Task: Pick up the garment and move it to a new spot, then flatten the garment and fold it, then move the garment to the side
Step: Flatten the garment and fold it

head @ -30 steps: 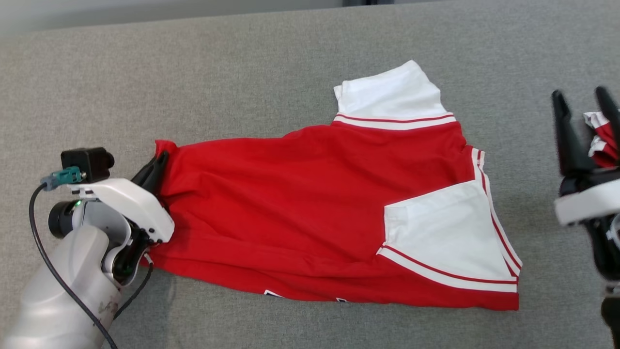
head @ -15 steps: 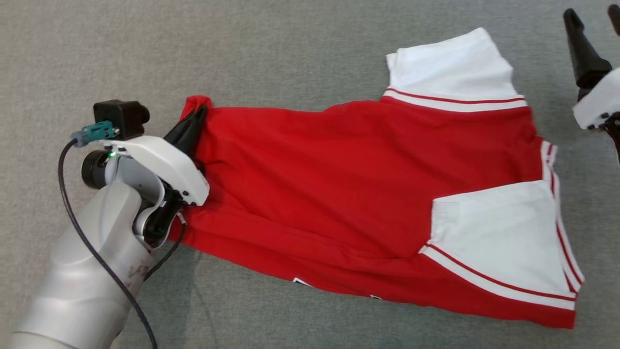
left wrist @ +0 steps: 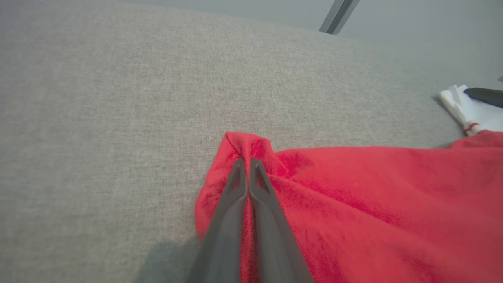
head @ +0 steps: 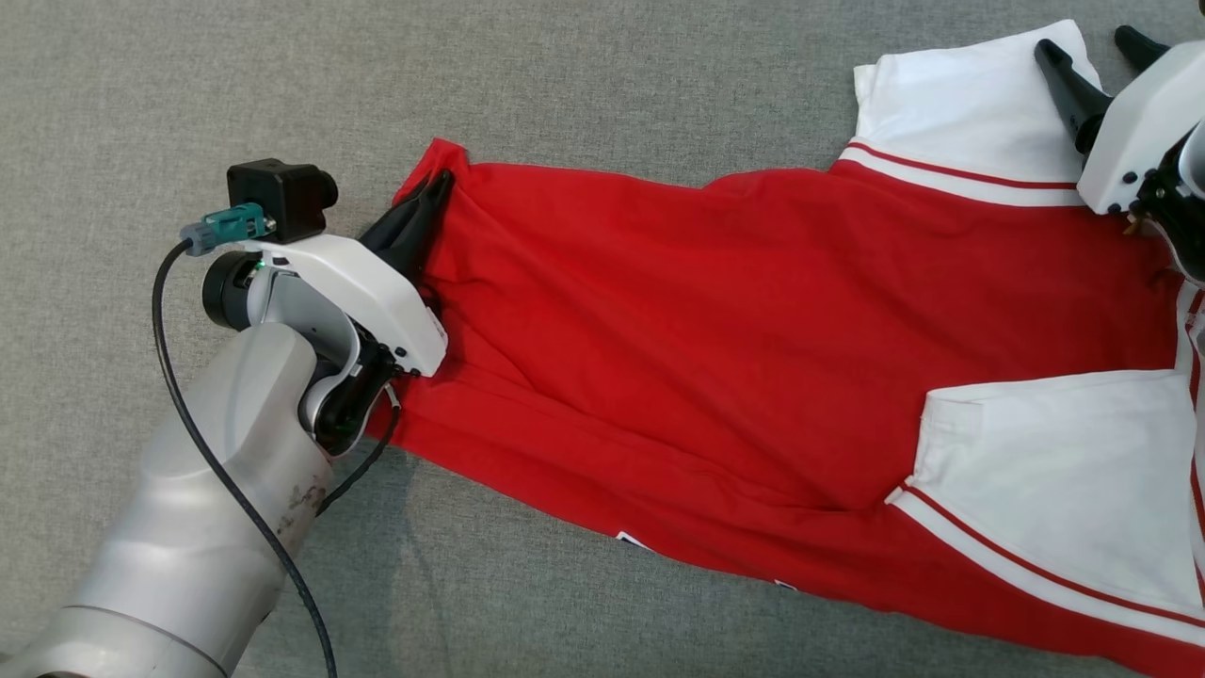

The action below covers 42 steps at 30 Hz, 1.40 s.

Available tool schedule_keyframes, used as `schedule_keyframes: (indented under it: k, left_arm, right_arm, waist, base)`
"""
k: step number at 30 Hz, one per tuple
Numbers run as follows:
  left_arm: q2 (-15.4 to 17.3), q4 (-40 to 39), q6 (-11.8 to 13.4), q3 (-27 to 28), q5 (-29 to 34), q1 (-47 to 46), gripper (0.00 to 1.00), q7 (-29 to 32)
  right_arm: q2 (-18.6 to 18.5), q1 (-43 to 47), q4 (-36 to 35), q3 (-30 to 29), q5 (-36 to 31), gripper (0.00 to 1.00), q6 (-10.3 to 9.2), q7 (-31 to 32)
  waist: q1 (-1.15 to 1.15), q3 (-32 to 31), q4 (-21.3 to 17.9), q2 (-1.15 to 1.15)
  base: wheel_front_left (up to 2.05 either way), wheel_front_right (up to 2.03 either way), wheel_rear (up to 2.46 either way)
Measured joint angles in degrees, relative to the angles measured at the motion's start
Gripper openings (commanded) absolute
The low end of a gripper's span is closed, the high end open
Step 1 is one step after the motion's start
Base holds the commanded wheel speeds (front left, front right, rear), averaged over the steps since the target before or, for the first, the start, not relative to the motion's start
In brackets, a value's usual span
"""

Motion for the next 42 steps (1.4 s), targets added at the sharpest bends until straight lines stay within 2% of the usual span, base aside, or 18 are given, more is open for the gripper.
schedule_keyframes:
  k: [4, 5, 7, 16, 22, 29, 36, 42]
  left_arm:
    - [-0.5, 0.8, -0.2, -0.4, -0.1, -0.3, 0.0, -0.6]
    - [-0.6, 1.0, -0.3, -0.5, -0.1, -0.5, 0.0, -0.7]
    - [-0.7, 1.5, -0.4, -0.7, -0.2, -0.7, 0.0, -0.9]
    - [-0.7, 3.5, -0.7, -1.2, -1.2, -1.1, 0.0, -1.9]
    - [1.0, 3.5, -0.7, -1.1, -1.8, -0.8, 0.0, -2.8]
    - [3.5, 0.5, -0.7, -0.2, -2.8, -0.2, 0.0, -2.9]
    - [5.8, -4.6, -0.7, 1.0, -6.0, 3.9, 0.0, -1.4]
    - [9.7, -13.1, -0.3, 2.7, -9.3, 11.6, 0.0, -0.8]
  right_arm:
    - [-0.5, -2.3, 1.5, 4.0, 2.2, 1.0, -0.01, 1.6]
    - [-0.8, -2.8, 1.7, 5.0, 2.5, 0.69, -0.01, 1.6]
    - [-1.0, -3.4, 2.1, 6.5, 3.6, 0.0, 0.0, 1.6]
    - [-2.7, -4.3, 2.4, 10.2, 8.1, 0.0, 0.01, -5.4]
    - [-4.6, -4.6, -0.9, 11.4, 11.7, 0.0, 0.01, -10.8]
    - [-6.2, -3.5, -5.0, 13.0, 15.2, 0.0, 0.01, -14.4]
    - [-7.5, 1.2, -11.8, 14.0, 19.2, 0.0, 0.0, -16.7]
    - [-8.8, 12.5, -22.2, 13.6, 22.5, 0.0, 0.0, -18.7]
  waist:
    - [0.0, 0.4, 0.2, 0.0]
    - [0.0, 0.5, 0.3, 0.0]
    - [0.0, 0.5, 0.3, 0.0]
    - [0.0, -0.7, -0.6, 0.0]
    - [0.0, -2.9, -2.0, 0.0]
    - [0.0, -5.6, -3.9, 0.0]
    - [0.0, -7.7, -5.7, 0.0]
    - [0.0, -8.9, -7.5, 0.0]
  base:
    - [0.0, 0.0, 0.0]
    - [0.0, 0.0, 0.0]
    - [0.0, 0.0, 0.0]
    - [0.0, 0.0, 0.0]
    - [0.0, 0.0, 0.0]
    - [0.0, 0.0, 0.0]
    - [0.0, 0.0, 0.0]
    - [0.0, 0.0, 0.0]
